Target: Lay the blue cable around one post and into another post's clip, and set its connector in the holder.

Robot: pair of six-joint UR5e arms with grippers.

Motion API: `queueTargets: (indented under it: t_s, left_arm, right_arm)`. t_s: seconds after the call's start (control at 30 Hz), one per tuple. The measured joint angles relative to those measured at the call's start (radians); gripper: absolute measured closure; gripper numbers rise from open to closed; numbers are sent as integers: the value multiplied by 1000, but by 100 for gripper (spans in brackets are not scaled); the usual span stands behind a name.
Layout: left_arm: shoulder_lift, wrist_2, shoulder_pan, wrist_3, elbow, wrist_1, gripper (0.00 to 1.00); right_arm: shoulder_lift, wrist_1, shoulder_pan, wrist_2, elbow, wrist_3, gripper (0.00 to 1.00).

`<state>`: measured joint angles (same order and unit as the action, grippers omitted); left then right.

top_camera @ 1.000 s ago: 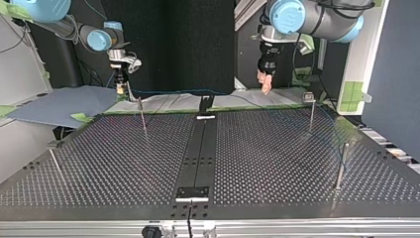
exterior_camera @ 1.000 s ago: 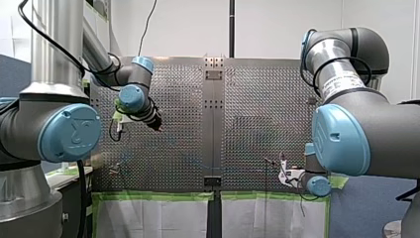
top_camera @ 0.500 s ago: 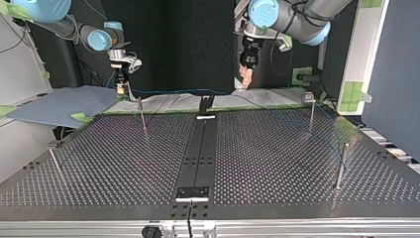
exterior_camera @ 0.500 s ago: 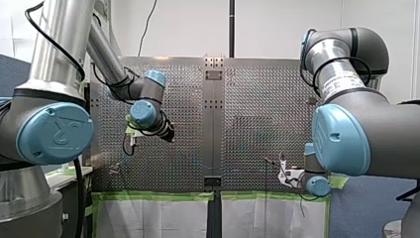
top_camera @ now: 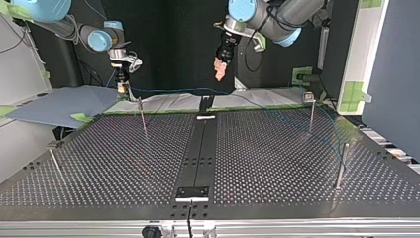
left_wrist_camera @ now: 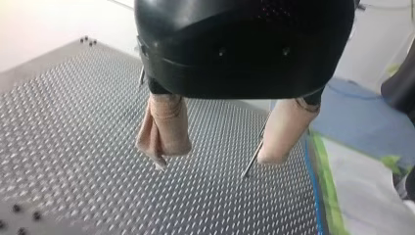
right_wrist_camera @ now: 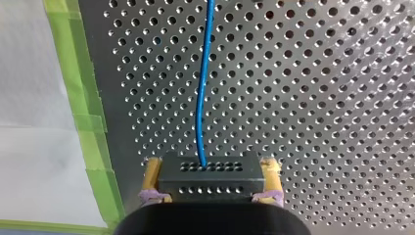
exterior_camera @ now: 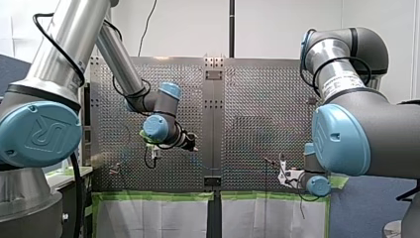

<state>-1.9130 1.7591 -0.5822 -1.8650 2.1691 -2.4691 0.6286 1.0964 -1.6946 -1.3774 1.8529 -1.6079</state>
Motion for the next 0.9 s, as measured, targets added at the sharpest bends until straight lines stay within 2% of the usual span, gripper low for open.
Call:
queueTargets:
  t_s: [0.17, 0.43, 0.63, 0.9]
  left_arm:
    - [-32, -7, -50, -15, -14, 50, 0]
    - [-38, -8, -122, -19, -26, 122, 0]
    - [-47, 13, -180, -19, -51, 180, 0]
    - [-119, 26, -263, -19, -129, 263, 0]
  right_arm:
    - [0, -4, 4, -1, 0, 0, 100]
    - [0, -5, 2, -1, 0, 0, 100]
    - [0, -8, -4, -2, -2, -1, 100]
    - [0, 0, 2, 1, -11, -28, 100]
